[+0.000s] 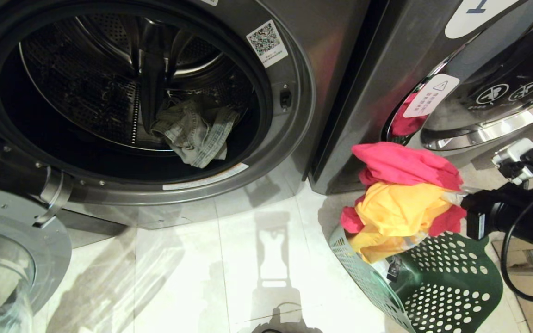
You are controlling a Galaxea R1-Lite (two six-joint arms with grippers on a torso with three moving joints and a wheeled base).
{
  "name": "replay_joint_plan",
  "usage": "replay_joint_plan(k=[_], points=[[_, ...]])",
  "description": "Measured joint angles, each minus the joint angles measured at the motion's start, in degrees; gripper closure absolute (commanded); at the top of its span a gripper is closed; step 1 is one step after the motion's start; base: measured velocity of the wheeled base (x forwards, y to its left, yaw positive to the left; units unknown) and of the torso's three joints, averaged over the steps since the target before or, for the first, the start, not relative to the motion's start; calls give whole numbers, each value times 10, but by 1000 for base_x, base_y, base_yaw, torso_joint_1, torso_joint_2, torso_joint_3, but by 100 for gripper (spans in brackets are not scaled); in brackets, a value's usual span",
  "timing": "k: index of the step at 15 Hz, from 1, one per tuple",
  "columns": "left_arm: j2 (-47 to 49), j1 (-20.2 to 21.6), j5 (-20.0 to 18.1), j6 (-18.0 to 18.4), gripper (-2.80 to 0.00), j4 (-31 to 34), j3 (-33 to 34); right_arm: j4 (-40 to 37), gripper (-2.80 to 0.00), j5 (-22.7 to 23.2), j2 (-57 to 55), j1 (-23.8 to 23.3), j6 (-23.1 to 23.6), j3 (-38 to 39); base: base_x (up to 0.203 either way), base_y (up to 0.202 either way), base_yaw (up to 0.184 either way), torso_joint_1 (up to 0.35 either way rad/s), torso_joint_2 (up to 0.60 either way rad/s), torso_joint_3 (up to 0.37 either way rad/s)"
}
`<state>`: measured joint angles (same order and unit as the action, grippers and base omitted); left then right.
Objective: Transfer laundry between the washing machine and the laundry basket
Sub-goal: Pick a cloth and place it into the basket
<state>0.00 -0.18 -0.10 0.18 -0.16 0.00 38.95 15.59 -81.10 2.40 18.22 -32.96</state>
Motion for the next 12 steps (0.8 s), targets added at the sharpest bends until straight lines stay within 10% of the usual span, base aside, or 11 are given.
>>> replay_joint_plan(k=[12], points=[[0, 0, 0, 0, 0, 0, 0, -17, 0, -97, -36, 205, -169, -156, 0, 0, 0, 0, 0, 0]])
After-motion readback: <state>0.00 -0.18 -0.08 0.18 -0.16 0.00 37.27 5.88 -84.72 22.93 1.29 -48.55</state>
